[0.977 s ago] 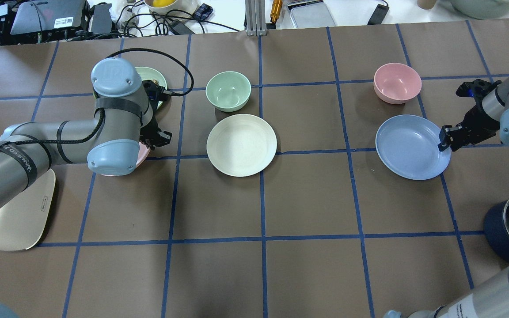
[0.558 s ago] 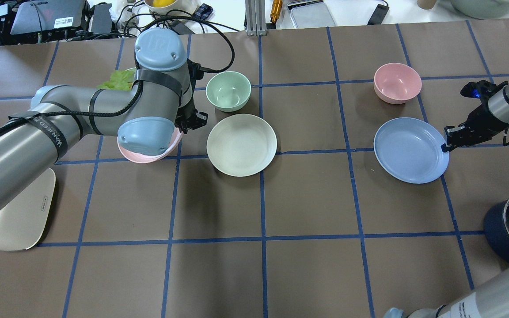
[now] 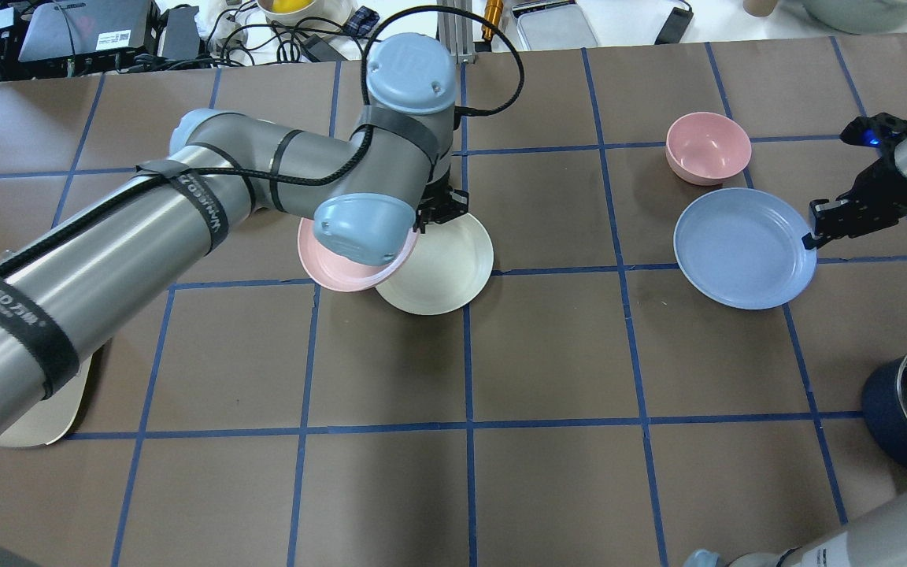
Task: Stack three plates with pink and blue
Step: 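Carry the pink plate with the left gripper onto the cream-white plate, then release the pink plate with the left gripper while the right lifts the blue plate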
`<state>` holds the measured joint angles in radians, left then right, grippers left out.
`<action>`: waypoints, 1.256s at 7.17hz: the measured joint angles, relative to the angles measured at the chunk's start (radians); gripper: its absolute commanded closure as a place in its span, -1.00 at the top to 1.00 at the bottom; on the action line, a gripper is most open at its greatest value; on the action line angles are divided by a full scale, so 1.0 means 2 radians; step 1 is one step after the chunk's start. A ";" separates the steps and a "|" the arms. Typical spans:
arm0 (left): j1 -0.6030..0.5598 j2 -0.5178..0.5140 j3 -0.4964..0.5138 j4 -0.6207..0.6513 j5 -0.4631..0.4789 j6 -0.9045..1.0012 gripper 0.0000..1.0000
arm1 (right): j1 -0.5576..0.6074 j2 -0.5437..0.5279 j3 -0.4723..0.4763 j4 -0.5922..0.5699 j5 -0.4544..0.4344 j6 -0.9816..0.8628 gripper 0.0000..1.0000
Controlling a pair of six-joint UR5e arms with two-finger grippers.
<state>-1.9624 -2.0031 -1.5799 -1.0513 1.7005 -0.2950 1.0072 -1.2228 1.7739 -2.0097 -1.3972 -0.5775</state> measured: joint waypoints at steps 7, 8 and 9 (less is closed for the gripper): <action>-0.058 -0.072 0.044 0.005 0.006 -0.083 1.00 | 0.037 -0.015 -0.048 0.038 -0.015 0.061 -1.00; -0.052 -0.070 0.046 0.005 0.005 -0.081 1.00 | 0.050 -0.016 -0.052 0.038 -0.020 0.082 -1.00; -0.041 -0.061 0.049 -0.001 0.003 -0.080 1.00 | 0.062 -0.016 -0.056 0.039 -0.025 0.105 -1.00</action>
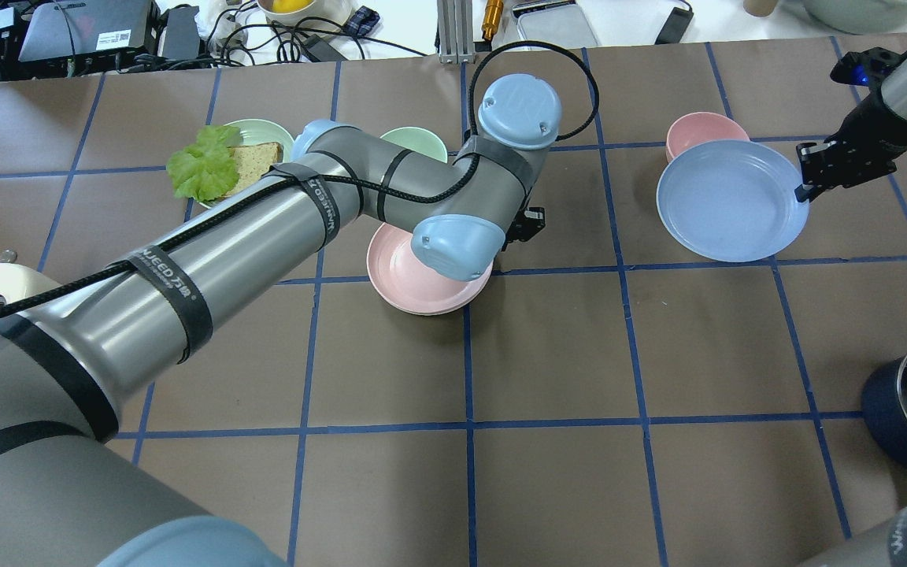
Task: Stack three plates with pink and blue
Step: 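Release the pink plate with the left gripper while the right lifts the blue plate, then lower the blue plate with the right gripper onto the pink plate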
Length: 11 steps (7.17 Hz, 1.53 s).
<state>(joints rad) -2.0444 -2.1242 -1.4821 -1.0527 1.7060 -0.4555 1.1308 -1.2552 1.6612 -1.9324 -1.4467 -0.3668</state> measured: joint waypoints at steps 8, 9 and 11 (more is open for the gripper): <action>0.173 0.182 0.087 -0.321 -0.082 0.151 1.00 | 0.225 -0.017 0.029 -0.051 -0.012 0.297 -1.00; 0.191 0.198 0.085 -0.328 -0.083 0.158 1.00 | 0.256 -0.012 0.030 -0.065 -0.013 0.329 -1.00; 0.224 0.220 0.078 -0.335 -0.084 0.170 1.00 | 0.307 0.000 0.031 -0.076 -0.012 0.381 -1.00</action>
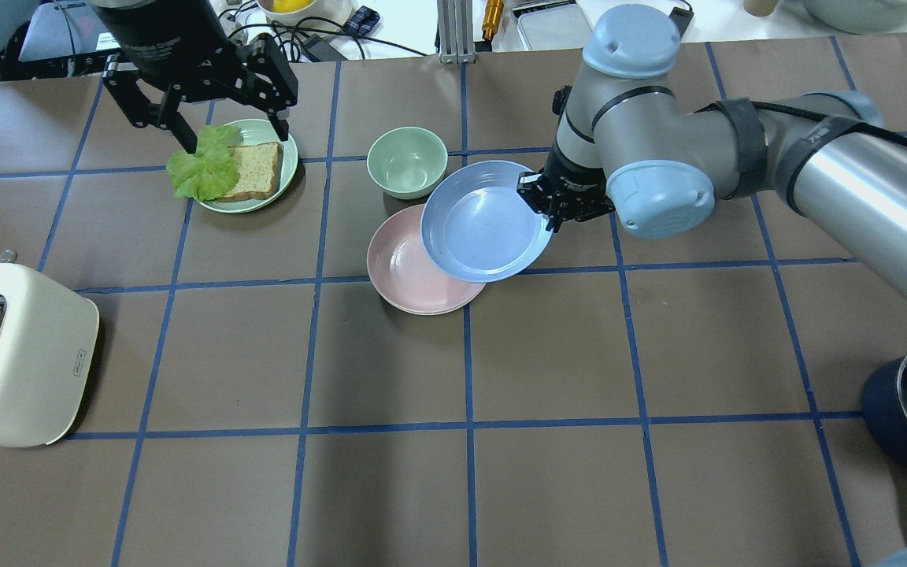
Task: Stack three plates with pink and blue
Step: 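Lower the blue plate with the right gripper onto the pink plate, then open the right gripper and lift it off the blue plate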
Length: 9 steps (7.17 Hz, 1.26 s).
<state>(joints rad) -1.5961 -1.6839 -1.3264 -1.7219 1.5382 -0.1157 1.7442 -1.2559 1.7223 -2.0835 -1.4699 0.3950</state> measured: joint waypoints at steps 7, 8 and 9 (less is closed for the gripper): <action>0.015 0.023 -0.034 0.009 0.000 0.022 1.00 | 0.044 0.054 -0.002 -0.080 0.005 0.047 -0.03; 0.015 0.023 -0.034 0.009 0.000 0.022 1.00 | 0.044 0.056 -0.002 -0.079 0.005 0.049 0.17; 0.015 0.023 -0.035 0.009 0.000 0.023 1.00 | 0.043 0.056 -0.003 -0.079 0.003 0.050 0.63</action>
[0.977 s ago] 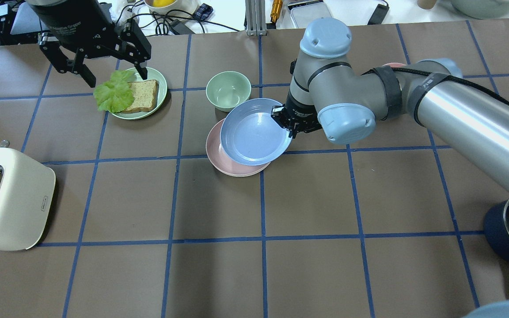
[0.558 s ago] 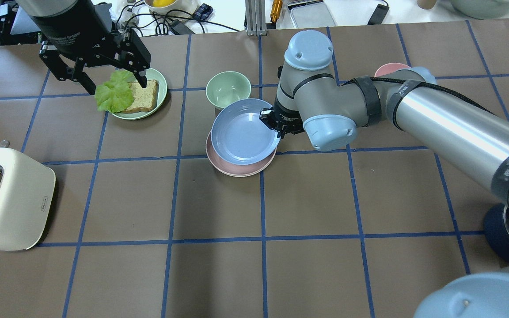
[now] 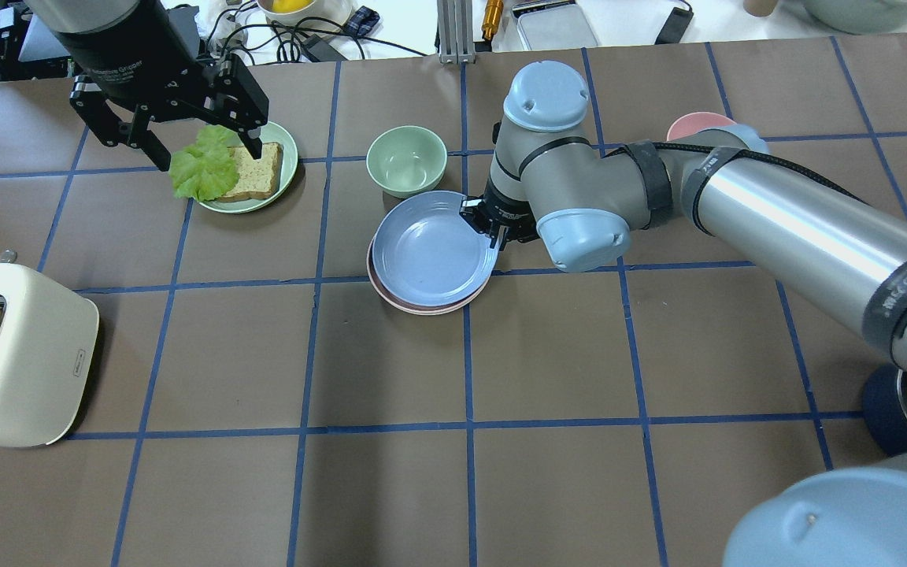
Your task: Stack three plates with pink and blue
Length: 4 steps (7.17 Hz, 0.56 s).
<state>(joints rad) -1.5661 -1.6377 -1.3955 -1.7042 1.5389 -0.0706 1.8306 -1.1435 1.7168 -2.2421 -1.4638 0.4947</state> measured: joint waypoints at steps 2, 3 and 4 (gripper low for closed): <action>0.000 0.000 0.000 0.000 0.000 0.000 1.00 | -0.023 -0.004 -0.012 0.002 -0.007 -0.023 0.89; 0.000 0.000 0.000 0.000 0.000 -0.001 1.00 | -0.053 -0.008 -0.032 0.017 -0.008 -0.063 1.00; 0.000 0.000 0.000 0.000 0.000 -0.001 1.00 | -0.087 -0.017 -0.059 0.051 -0.014 -0.114 1.00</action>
<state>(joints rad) -1.5653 -1.6384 -1.3951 -1.7043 1.5398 -0.0720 1.6571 -1.1775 1.5985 -2.1409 -1.4923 0.2677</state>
